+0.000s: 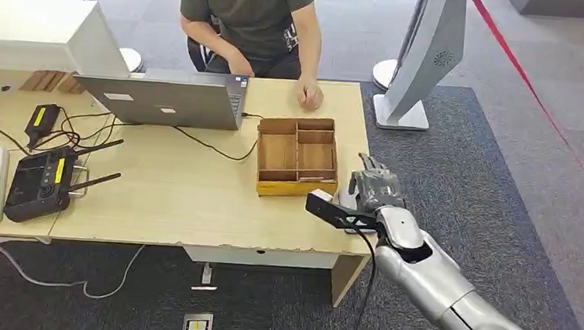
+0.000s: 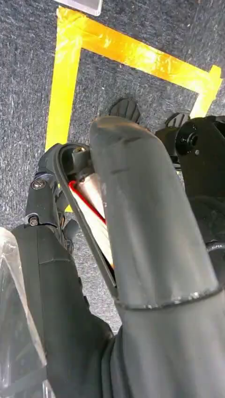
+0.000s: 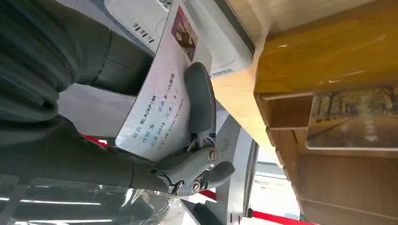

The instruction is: Pass the card to the sensor for recognition and then transmit it.

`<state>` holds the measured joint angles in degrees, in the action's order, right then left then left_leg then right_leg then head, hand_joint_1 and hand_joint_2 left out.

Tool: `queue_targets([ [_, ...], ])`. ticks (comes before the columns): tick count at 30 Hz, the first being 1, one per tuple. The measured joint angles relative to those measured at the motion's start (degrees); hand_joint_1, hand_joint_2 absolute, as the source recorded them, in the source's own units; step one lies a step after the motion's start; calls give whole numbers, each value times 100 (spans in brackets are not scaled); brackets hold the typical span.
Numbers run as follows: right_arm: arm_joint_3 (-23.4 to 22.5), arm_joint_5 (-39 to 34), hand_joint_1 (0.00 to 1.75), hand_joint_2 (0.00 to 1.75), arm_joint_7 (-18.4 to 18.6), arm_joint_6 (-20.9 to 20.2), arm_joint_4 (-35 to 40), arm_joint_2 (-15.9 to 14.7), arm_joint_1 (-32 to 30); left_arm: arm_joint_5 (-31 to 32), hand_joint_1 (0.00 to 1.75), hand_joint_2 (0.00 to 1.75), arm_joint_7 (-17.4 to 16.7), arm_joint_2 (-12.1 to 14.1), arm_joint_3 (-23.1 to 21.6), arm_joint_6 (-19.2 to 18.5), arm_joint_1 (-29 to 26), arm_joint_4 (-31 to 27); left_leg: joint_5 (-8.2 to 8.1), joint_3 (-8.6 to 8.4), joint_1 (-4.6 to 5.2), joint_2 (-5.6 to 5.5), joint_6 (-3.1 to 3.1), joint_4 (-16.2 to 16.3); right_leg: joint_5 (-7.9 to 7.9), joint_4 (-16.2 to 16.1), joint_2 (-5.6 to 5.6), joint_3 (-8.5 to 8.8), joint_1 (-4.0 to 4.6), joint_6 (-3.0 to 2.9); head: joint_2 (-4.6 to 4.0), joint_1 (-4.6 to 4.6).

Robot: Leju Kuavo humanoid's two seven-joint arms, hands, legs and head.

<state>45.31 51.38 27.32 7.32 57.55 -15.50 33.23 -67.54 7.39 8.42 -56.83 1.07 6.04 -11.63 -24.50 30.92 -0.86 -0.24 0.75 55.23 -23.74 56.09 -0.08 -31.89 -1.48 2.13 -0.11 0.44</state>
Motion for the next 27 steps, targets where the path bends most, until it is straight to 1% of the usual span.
queue_targets([
  [15, -18, 138, 175, 175, -68, -15, -313, 120, -53, -72, 0, 0, 0, 0, 81, 37, -1, 2, 0, 0, 0, 0, 0, 0, 0, 0, 0, 0, 0, 0, 0, 0],
  [24, -217, 512, 175, 175, -127, -144, -481, 175, -40, -85, 0, 0, -28, 0, 111, 77, -3, 2, 0, 0, 0, 0, 0, 0, 0, 0, 0, 1, 0, 0, 0, 0],
  [27, -225, 520, 175, 175, -125, -151, -483, 175, -40, -85, 0, 0, -28, 0, 111, 79, -3, 2, 0, 0, 0, 0, 0, 0, 0, 0, 0, 1, 0, 0, 0, 0],
])
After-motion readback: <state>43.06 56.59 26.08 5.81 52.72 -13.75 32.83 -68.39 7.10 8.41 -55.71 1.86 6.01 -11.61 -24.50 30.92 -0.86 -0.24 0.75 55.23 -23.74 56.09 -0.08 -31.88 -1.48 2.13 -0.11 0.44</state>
